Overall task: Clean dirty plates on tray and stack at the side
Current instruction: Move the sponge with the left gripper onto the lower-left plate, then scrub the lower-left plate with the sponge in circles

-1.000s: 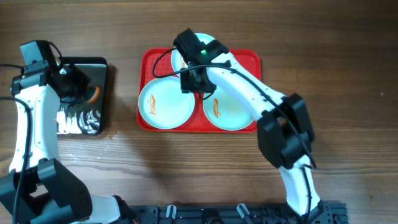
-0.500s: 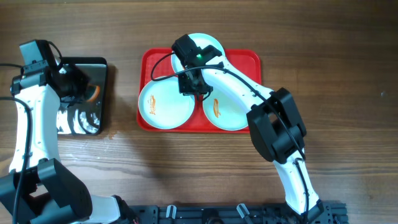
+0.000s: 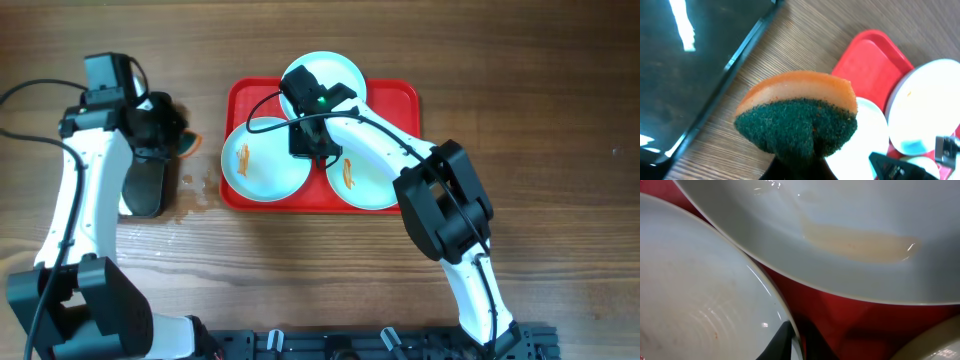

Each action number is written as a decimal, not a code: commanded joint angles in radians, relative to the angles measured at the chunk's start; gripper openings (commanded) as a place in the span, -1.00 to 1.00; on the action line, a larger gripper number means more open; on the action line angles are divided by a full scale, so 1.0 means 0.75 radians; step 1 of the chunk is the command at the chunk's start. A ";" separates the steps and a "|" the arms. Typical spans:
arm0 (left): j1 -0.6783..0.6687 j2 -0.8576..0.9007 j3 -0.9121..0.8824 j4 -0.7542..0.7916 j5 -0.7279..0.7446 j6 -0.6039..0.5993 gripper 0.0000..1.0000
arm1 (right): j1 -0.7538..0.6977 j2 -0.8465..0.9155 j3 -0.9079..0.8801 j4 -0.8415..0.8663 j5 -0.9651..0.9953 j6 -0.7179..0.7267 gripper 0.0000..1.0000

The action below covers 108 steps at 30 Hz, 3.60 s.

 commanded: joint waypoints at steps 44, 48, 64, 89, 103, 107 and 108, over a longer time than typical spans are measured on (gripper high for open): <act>-0.592 0.397 -0.148 0.303 0.116 0.056 -0.92 | -0.026 0.017 0.039 -0.201 0.067 -0.052 -0.91; -0.593 0.402 -0.148 0.294 -0.070 0.056 -0.92 | -0.026 0.017 0.039 -0.208 0.068 -0.055 -0.91; -0.567 0.365 -0.184 0.286 -0.601 0.056 -0.92 | -0.026 0.017 0.039 -0.211 0.067 -0.054 -0.91; -0.632 0.533 -0.110 0.160 -0.446 0.085 -0.92 | -0.026 0.017 0.039 -0.200 0.052 -0.051 -0.92; -0.563 0.481 0.050 0.105 -0.583 0.086 -0.92 | -0.026 0.017 0.039 -0.196 0.051 -0.051 -0.91; -0.566 0.477 0.081 0.242 -0.079 0.086 -0.92 | -0.026 0.017 0.039 -0.196 0.051 -0.051 -0.91; -0.567 0.477 0.081 0.257 -0.030 0.085 -0.92 | -0.026 0.017 0.039 -0.197 0.050 -0.051 -0.91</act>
